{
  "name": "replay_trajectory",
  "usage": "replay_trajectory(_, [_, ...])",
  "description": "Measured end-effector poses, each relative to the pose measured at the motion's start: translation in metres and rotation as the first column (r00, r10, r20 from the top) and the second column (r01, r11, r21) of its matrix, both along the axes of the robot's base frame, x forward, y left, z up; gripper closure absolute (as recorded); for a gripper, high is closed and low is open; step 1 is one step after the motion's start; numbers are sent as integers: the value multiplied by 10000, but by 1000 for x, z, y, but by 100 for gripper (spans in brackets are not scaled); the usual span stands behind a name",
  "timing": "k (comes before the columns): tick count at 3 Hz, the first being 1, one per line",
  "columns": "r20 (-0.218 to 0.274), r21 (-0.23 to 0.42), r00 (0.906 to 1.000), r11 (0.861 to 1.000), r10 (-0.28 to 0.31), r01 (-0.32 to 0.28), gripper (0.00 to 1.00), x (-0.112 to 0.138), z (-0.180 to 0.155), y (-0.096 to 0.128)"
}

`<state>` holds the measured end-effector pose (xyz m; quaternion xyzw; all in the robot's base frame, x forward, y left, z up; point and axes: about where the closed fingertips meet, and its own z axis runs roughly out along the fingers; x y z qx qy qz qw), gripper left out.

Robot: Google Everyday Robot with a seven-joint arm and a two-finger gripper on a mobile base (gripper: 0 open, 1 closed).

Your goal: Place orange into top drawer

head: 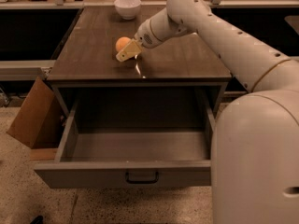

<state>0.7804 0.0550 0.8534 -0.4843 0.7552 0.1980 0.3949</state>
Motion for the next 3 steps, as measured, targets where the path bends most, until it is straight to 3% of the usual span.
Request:
replay_trajectory(2, [104,87,9992,9992,379,-380,72,-4,7,12])
replay_trajectory(3, [901,541,9949,9973,454,-504,100,-34,45,4])
